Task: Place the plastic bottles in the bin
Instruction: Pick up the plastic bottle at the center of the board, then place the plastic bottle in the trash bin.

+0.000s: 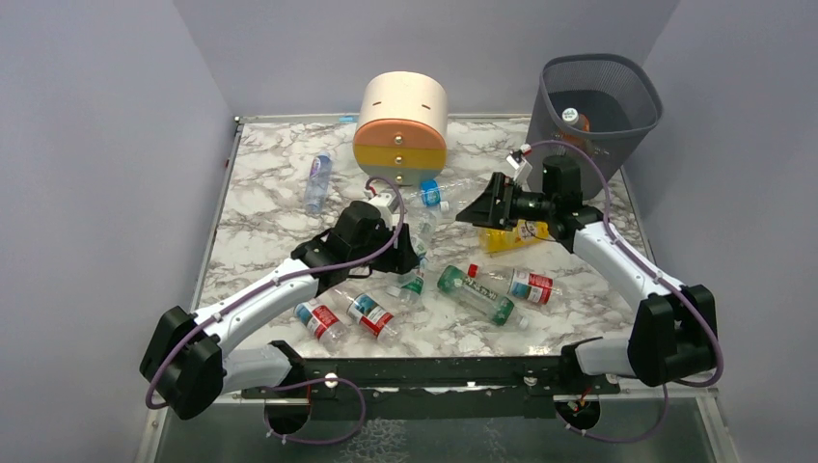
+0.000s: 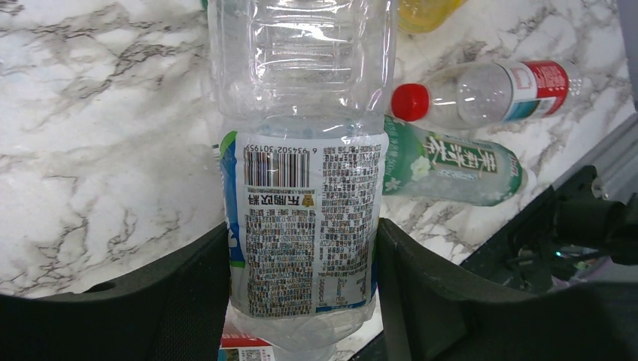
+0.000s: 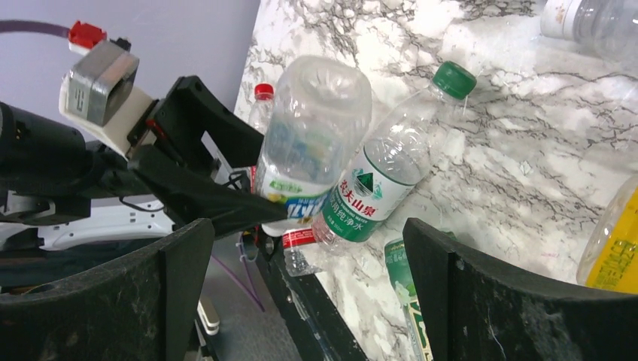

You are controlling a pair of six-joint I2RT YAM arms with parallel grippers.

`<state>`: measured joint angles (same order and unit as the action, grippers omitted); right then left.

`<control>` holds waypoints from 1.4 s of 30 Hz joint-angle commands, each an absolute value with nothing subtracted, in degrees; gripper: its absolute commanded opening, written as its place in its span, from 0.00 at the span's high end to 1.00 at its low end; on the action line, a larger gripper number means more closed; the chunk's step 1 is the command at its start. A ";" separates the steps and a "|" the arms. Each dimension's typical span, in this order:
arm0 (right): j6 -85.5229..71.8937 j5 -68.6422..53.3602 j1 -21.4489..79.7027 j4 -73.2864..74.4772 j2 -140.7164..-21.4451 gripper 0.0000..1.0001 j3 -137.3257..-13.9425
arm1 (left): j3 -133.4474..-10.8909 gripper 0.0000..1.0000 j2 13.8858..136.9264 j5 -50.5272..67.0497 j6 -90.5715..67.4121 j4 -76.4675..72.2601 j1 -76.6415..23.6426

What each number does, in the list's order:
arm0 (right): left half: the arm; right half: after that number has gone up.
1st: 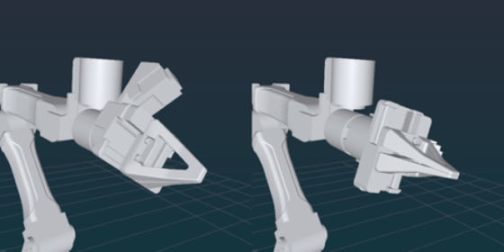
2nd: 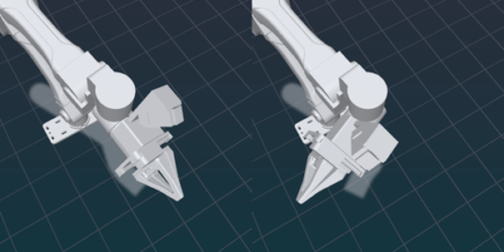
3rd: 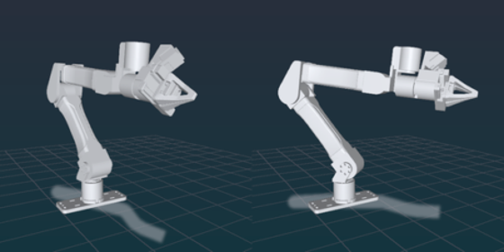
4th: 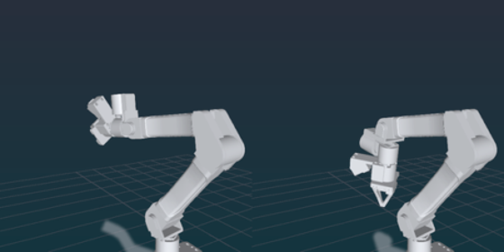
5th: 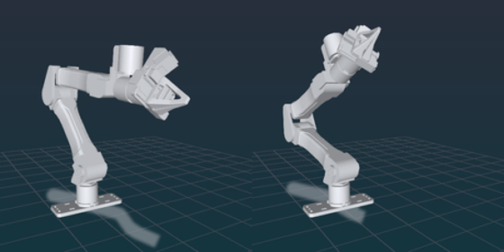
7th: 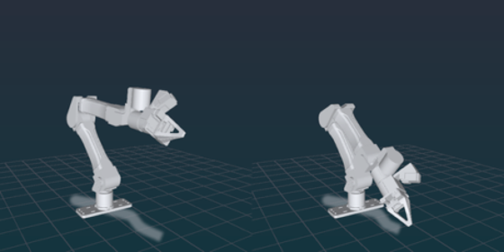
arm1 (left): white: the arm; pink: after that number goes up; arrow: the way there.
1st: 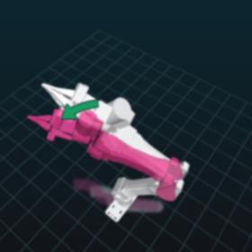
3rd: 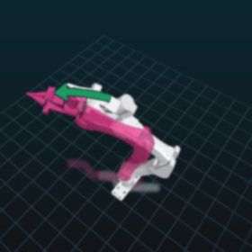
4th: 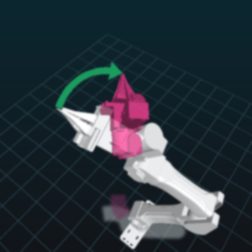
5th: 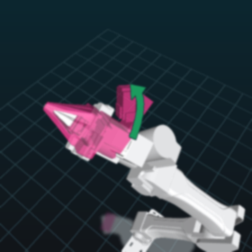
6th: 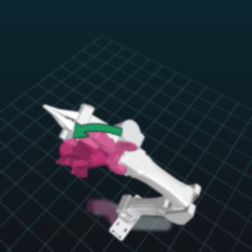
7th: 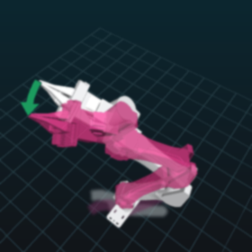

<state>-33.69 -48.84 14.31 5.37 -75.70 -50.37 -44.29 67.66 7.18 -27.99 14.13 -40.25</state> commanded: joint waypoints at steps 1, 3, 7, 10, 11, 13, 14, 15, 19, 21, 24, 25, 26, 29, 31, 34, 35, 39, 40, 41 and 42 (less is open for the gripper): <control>-35.07 -49.06 15.12 2.32 -77.90 0.00 -54.14 | -45.91 0.44 66.76 13.80 -27.35 11.08 -40.80; -35.31 -48.66 15.48 2.36 -79.13 0.00 -55.03 | -46.32 0.44 67.09 14.21 -27.54 10.73 -41.24; -35.27 -47.99 16.53 2.71 -82.17 0.00 -56.59 | -47.42 0.44 67.53 14.31 -27.64 9.99 -42.41; -35.63 -47.91 17.53 2.42 -84.03 0.00 -57.03 | -48.25 0.44 67.80 13.90 -27.66 9.84 -43.34; -35.66 -47.75 17.79 2.32 -84.53 0.00 -57.16 | -48.61 0.44 67.89 13.77 -27.68 9.77 -43.59; -35.69 -47.37 18.45 2.24 -85.39 0.00 -57.36 | -49.04 0.44 68.14 13.63 -27.66 9.55 -44.08; -35.68 -47.22 18.72 2.24 -85.77 0.00 -57.47 | -49.31 0.44 68.28 13.50 -27.68 9.48 -44.32; -35.83 -47.31 18.98 1.93 -86.05 0.00 -57.43 | -49.49 0.44 68.55 13.43 -27.63 9.29 -44.63; -37.02 -48.06 19.80 0.10 -87.08 0.00 -57.07 | -50.38 0.44 69.82 12.48 -27.18 9.14 -46.12; -37.66 -48.54 20.01 -0.87 -87.26 0.00 -56.79 | -50.66 0.44 70.56 12.03 -27.24 8.98 -46.61; -37.70 -48.76 20.36 -1.01 -87.49 0.00 -56.82 | -50.71 0.44 71.49 11.51 -27.30 8.43 -47.29; -37.58 -48.82 20.38 -0.91 -87.54 0.00 -56.82 | -50.64 0.44 71.61 11.19 -27.28 8.28 -47.43; -37.49 -48.93 20.49 -0.76 -87.50 0.00 -56.74 | -50.64 0.44 71.66 10.81 -27.33 8.09 -47.59; -37.15 -48.98 20.76 -0.24 -87.12 0.00 -56.07 | -50.54 0.44 71.88 9.28 -27.08 7.87 -47.82; -36.74 -48.81 20.94 0.37 -86.69 0.00 -55.54 | -50.54 0.44 71.98 8.16 -26.78 7.87 -48.02; -35.67 -48.01 21.05 1.87 -86.14 0.00 -54.68 | -50.63 0.44 71.85 6.83 -26.35 7.90 -48.19; -35.34 -47.79 21.04 2.31 -86.09 0.00 -54.43 | -50.70 0.44 71.69 6.47 -26.24 7.89 -48.41; -35.42 -47.77 21.08 1.84 -86.05 0.00 -53.61 | -51.01 0.44 71.28 5.54 -25.62 7.87 -48.87; -35.68 -47.87 21.09 1.47 -86.07 0.02 -53.54 | -51.07 0.44 71.31 5.53 -25.44 7.84 -48.99; -35.88 -48.08 21.09 1.23 -86.19 0.04 -53.57 | -51.15 0.44 71.29 5.46 -25.26 7.82 -49.10; -36.08 -48.45 21.07 0.92 -86.29 0.10 -53.65 | -51.15 0.44 71.28 5.28 -25.16 7.83 -49.26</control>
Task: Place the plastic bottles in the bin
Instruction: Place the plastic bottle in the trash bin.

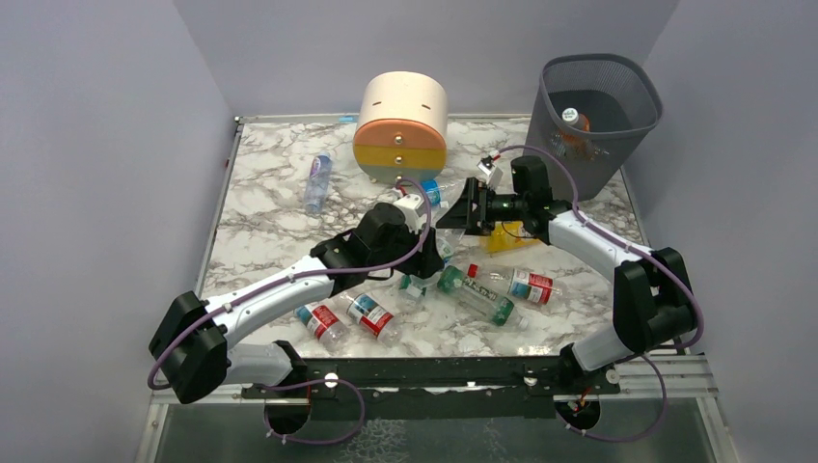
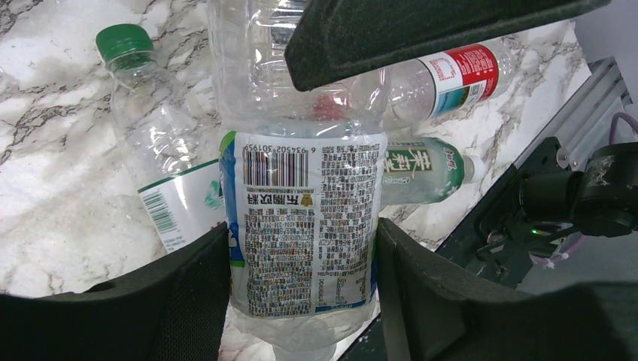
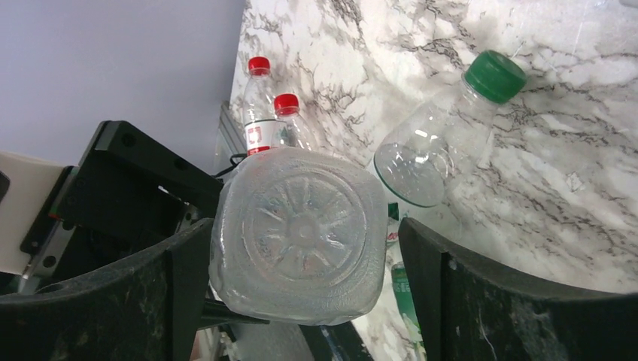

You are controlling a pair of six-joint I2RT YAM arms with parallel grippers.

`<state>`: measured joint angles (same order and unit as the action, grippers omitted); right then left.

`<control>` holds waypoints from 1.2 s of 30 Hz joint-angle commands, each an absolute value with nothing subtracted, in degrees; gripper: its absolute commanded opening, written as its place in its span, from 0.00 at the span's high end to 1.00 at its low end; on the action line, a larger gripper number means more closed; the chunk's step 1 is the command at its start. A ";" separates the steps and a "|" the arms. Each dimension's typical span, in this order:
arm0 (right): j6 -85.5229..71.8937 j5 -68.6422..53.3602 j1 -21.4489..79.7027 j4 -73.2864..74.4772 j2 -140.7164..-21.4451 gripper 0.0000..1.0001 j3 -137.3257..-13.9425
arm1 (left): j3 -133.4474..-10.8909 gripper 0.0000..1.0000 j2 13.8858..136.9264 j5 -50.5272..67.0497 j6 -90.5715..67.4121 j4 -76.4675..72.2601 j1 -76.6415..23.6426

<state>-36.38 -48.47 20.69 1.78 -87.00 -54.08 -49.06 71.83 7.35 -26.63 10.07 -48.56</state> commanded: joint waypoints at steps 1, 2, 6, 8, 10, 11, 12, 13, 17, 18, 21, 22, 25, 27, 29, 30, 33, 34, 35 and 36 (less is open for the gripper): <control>-36.37 -48.89 21.07 0.48 -86.47 0.17 -53.70 | -51.11 0.44 71.27 5.08 -25.07 7.85 -49.42; -36.64 -49.21 21.09 0.30 -86.50 0.22 -53.81 | -51.07 0.43 71.28 4.96 -24.93 7.84 -49.52; -36.76 -48.99 21.17 0.43 -86.22 0.37 -54.47 | -51.06 0.40 71.37 5.39 -24.96 7.96 -49.75; -36.76 -48.91 21.18 0.56 -86.08 0.42 -54.86 | -51.14 0.34 71.24 5.91 -25.21 8.39 -49.69; -36.51 -48.80 21.14 1.14 -86.04 0.45 -55.42 | -51.39 0.26 70.71 5.91 -25.68 9.12 -49.68; -36.37 -48.63 21.16 1.45 -85.87 0.46 -55.67 | -51.52 0.22 70.26 5.95 -25.81 9.36 -49.72; -36.23 -48.42 21.18 1.68 -85.81 0.47 -55.90 | -51.59 0.18 69.63 5.97 -25.89 9.71 -49.74; -36.07 -48.16 21.18 2.04 -85.65 0.47 -56.16 | -51.66 0.09 68.93 5.92 -25.92 9.94 -49.68; -35.41 -47.41 21.10 3.32 -85.15 0.48 -57.28 | -51.88 0.01 66.06 5.01 -26.25 11.29 -49.66; -35.15 -47.18 21.13 3.81 -85.16 0.48 -57.61 | -52.00 0.01 65.33 4.55 -26.37 11.93 -49.68; -34.39 -46.58 21.18 5.09 -84.63 0.48 -58.30 | -51.91 0.01 62.73 4.05 -27.07 13.50 -49.71; -34.18 -46.36 21.18 5.40 -84.36 0.48 -58.40 | -51.70 0.01 61.54 4.04 -27.33 13.76 -49.70; -33.27 -45.74 21.12 6.48 -83.58 0.48 -58.29 | -50.38 0.01 57.85 4.20 -28.25 14.41 -49.74; -32.66 -45.46 21.18 7.20 -83.25 0.48 -58.19 | -49.20 0.01 55.38 4.05 -29.11 14.71 -49.74; -32.08 -45.20 21.13 7.94 -83.01 0.49 -58.13 | -47.92 0.01 53.13 3.77 -29.88 14.72 -49.67; -31.79 -45.03 21.18 8.26 -82.84 0.49 -58.18 | -47.42 0.01 52.14 3.64 -30.21 14.73 -49.70; -31.15 -44.53 21.14 9.23 -82.43 0.49 -58.34 | -46.36 0.01 50.28 3.30 -30.71 14.87 -49.74; -30.85 -44.37 21.18 9.54 -82.32 0.49 -58.54 | -46.28 0.01 49.90 3.30 -30.83 14.94 -49.75; -30.60 -44.17 21.12 9.90 -82.22 0.49 -58.76 | -46.34 0.01 49.55 3.21 -30.83 15.07 -49.68; -30.36 -43.94 21.12 10.38 -82.16 0.49 -59.06 | -46.39 0.01 49.35 3.17 -30.84 15.13 -49.70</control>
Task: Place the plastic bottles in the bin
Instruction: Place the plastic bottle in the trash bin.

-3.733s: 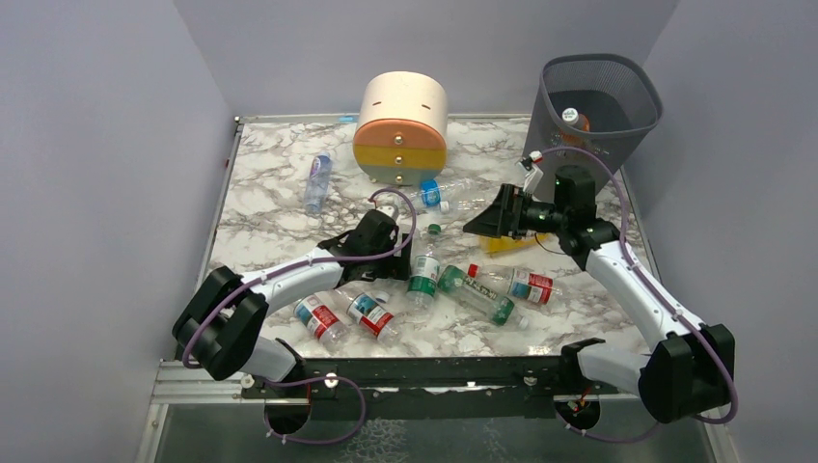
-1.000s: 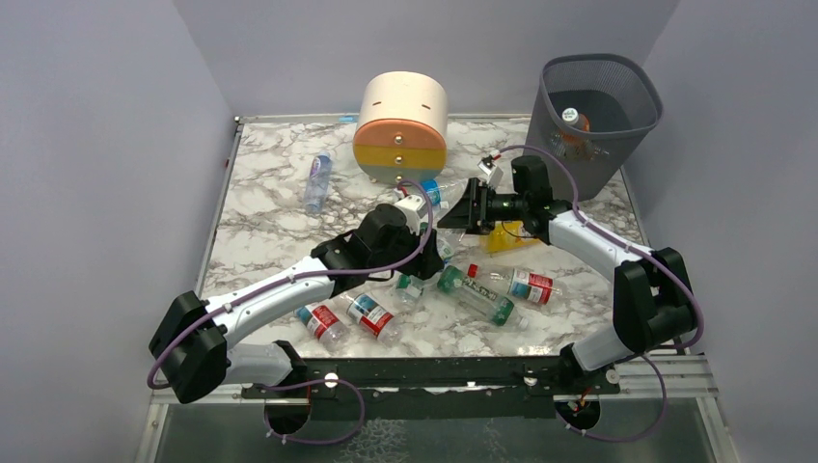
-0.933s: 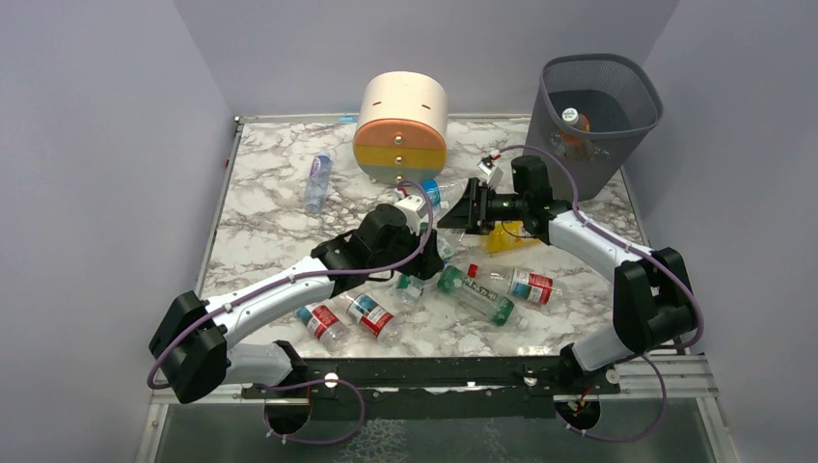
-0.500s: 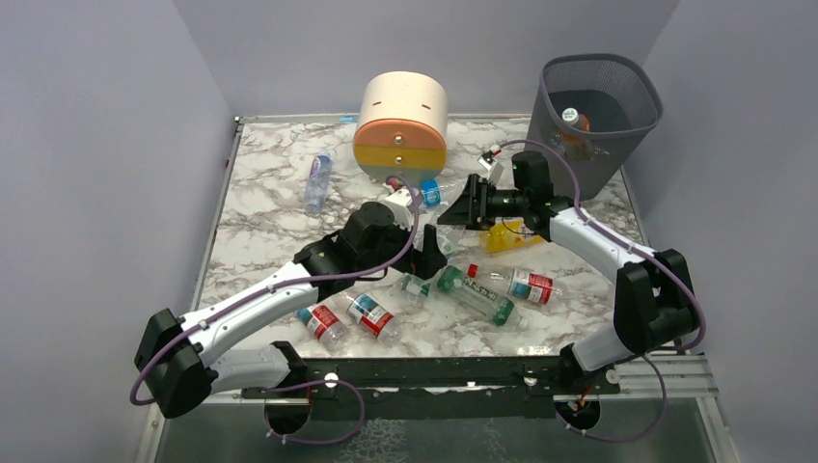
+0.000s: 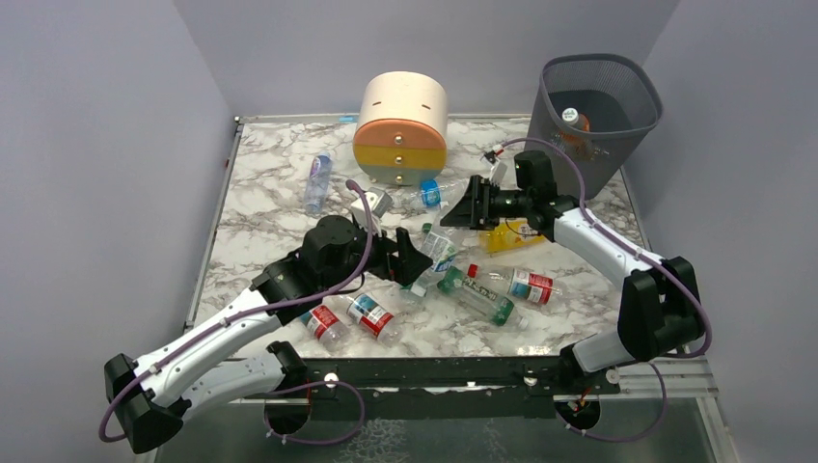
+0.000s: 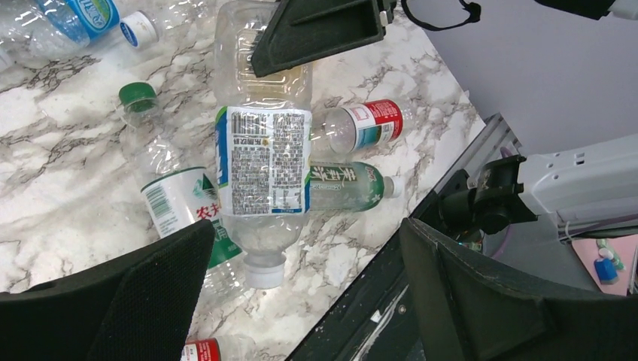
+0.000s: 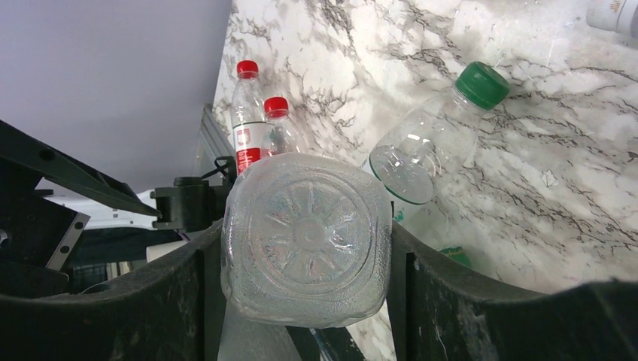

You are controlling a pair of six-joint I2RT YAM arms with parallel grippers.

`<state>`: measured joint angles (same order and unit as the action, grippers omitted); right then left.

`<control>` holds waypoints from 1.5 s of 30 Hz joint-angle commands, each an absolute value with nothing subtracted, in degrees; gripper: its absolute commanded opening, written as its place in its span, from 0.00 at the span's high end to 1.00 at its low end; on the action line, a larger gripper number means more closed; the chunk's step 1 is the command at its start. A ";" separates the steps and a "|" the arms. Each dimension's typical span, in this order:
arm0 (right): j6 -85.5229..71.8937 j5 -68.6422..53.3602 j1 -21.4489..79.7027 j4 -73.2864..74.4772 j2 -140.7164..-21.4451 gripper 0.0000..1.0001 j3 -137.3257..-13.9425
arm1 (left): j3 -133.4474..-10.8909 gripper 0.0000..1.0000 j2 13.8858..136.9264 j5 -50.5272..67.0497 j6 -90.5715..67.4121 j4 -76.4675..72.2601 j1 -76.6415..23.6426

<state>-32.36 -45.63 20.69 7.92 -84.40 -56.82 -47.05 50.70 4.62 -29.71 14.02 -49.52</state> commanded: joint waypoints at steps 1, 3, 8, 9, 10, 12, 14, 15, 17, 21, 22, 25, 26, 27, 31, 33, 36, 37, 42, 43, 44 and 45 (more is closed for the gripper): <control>-29.99 -43.54 21.17 10.89 -82.11 0.49 -59.52 | -46.52 0.01 49.21 3.16 -30.83 15.22 -49.71; -29.11 -42.44 21.13 12.19 -81.77 0.49 -60.64 | -46.79 0.01 48.83 3.09 -30.75 15.23 -49.70; -25.67 -37.27 20.69 18.28 -81.84 0.49 -67.26 | -47.56 0.01 47.03 2.14 -30.34 16.00 -49.69; -24.95 -36.76 20.00 19.29 -82.05 0.49 -68.98 | -48.02 0.01 46.63 1.77 -30.32 16.45 -49.73; -24.19 -36.38 19.24 20.28 -82.22 0.49 -70.60 | -48.56 0.01 46.35 1.50 -30.34 16.91 -49.69; -23.19 -36.20 16.94 21.77 -82.55 0.49 -73.54 | -50.18 0.01 46.24 1.31 -30.01 17.90 -49.71; -22.36 -36.23 13.96 23.33 -82.98 0.49 -76.75 | -51.73 0.01 46.09 1.09 -29.56 18.71 -49.72; -22.36 -36.30 12.09 24.04 -83.22 0.49 -78.47 | -52.15 0.01 45.87 0.98 -29.44 18.91 -49.67; -23.26 -37.37 8.04 24.32 -83.61 0.49 -81.67 | -52.46 0.01 45.62 0.69 -29.26 18.91 -49.69; -26.06 -38.22 0.85 23.29 -84.51 0.49 -89.22 | -52.11 0.01 46.40 0.90 -29.35 18.55 -49.67; -27.14 -38.58 -0.72 23.16 -84.93 0.49 -91.52 | -51.90 0.01 46.71 1.26 -29.48 18.48 -49.73; -28.64 -38.04 -4.31 23.01 -86.33 0.49 -98.58 | -51.56 0.01 46.84 1.81 -29.66 18.45 -49.67; -28.70 -36.72 -5.33 23.67 -87.07 0.49 -100.92 | -51.45 0.01 46.72 1.84 -29.69 18.42 -49.66; -28.92 -35.89 -6.34 23.87 -87.60 0.49 -103.16 | -51.40 0.01 46.47 1.79 -29.68 18.44 -49.68; -30.26 -32.65 -9.05 23.69 -88.96 0.49 -108.01 | -51.17 0.01 45.78 1.56 -29.62 18.46 -49.70; -30.56 -30.76 -9.82 23.26 -89.17 0.49 -109.01 | -51.03 0.01 45.62 1.61 -29.64 18.41 -49.73; -30.07 -26.68 -10.54 23.55 -89.60 0.49 -110.55 | -50.81 0.01 45.53 1.59 -29.67 18.50 -49.71; -29.64 -25.13 -10.67 23.61 -89.69 0.49 -110.84 | -50.77 0.01 45.53 1.58 -29.58 18.54 -49.72; -26.59 -17.68 -11.40 25.28 -90.00 0.49 -112.67 | -50.63 0.01 45.63 1.52 -29.40 18.74 -49.71; -25.90 -16.54 -11.54 25.42 -89.97 0.49 -112.71 | -50.64 0.01 45.66 1.45 -29.41 18.79 -49.72; -25.48 -15.13 -11.66 25.60 -90.00 0.49 -112.87 | -50.64 0.01 45.76 1.41 -29.34 18.75 -49.72; -25.02 -13.99 -11.76 25.89 -90.12 0.49 -113.04 | -50.67 0.01 45.97 1.41 -29.27 18.72 -49.69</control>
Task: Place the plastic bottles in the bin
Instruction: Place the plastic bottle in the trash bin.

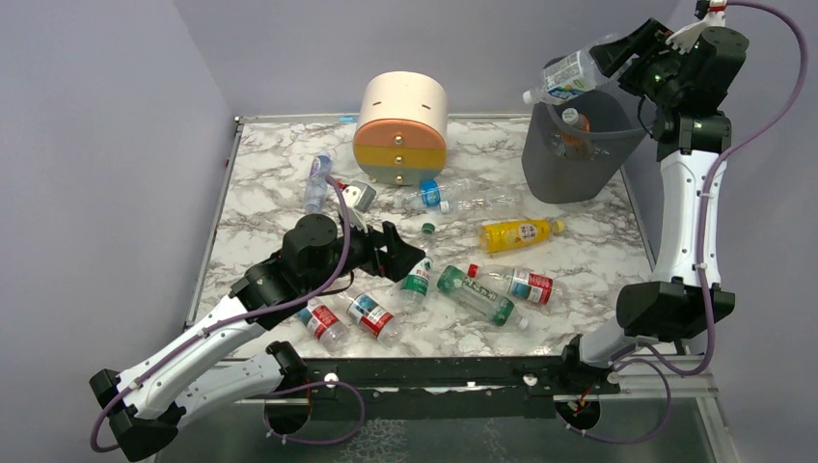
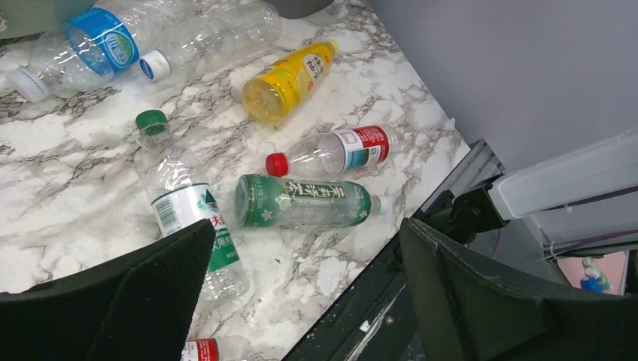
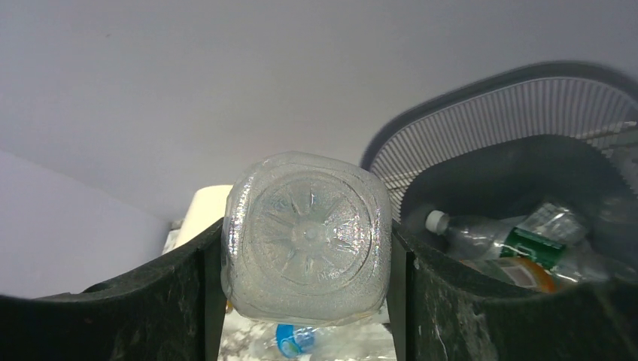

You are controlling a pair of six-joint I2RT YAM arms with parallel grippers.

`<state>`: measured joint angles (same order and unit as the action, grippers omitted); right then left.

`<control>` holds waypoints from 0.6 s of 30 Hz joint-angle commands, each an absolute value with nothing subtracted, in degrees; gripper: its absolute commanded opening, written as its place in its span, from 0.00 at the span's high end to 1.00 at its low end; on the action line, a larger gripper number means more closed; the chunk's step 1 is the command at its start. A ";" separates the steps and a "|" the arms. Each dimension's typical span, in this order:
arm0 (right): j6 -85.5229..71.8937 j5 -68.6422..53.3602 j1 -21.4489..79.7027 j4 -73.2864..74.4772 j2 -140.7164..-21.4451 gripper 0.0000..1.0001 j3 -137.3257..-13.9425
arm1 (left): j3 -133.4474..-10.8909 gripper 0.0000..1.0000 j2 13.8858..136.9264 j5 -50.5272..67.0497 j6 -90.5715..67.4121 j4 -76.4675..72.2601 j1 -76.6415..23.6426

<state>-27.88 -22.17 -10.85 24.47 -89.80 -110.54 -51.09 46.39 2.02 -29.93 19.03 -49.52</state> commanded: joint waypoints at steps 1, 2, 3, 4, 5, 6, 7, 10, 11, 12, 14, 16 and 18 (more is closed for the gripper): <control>-24.57 -12.95 -11.90 26.27 -90.34 0.49 -113.34 | -50.81 0.01 46.17 1.41 -29.23 18.79 -49.71; -24.19 -11.92 -12.13 26.73 -90.70 0.49 -113.78 | -50.86 0.01 46.45 1.45 -29.14 18.77 -49.66; -23.91 -11.08 -12.39 27.17 -90.85 0.49 -114.15 | -50.95 0.01 46.68 1.50 -29.10 18.80 -49.69; -23.70 -10.16 -12.79 27.35 -90.95 0.49 -114.39 | -51.11 0.01 46.89 1.54 -28.92 18.79 -49.73; -23.53 -9.37 -13.16 27.60 -91.06 0.49 -114.66 | -51.15 0.01 47.07 1.60 -28.83 18.81 -49.67; -23.53 -8.76 -13.52 27.80 -91.09 0.49 -114.81 | -51.22 0.01 47.18 1.61 -28.75 18.74 -49.69; -23.33 -7.90 -13.81 27.90 -91.06 0.49 -114.91 | -51.24 0.01 47.40 1.65 -28.74 18.80 -49.71; -23.46 -5.32 -14.13 28.38 -91.05 0.49 -114.97 | -51.18 0.01 47.77 1.63 -28.58 18.50 -49.69; -23.40 -4.91 -14.15 28.20 -90.99 0.49 -114.70 | -51.23 0.01 47.99 1.68 -28.57 18.54 -49.71; -23.19 -4.52 -14.08 28.13 -91.13 0.49 -114.54 | -51.40 0.01 48.32 1.78 -28.53 18.42 -49.66; -22.64 -3.20 -14.09 28.48 -91.32 0.49 -114.41 | -51.69 0.01 48.52 1.98 -28.41 18.49 -49.67; -22.12 -2.78 -14.15 28.54 -91.39 0.49 -113.78 | -51.77 0.01 48.56 1.89 -28.31 18.46 -49.73; -21.92 -2.98 -14.15 28.22 -91.60 0.49 -112.93 | -51.64 0.01 48.52 1.75 -28.25 18.38 -49.73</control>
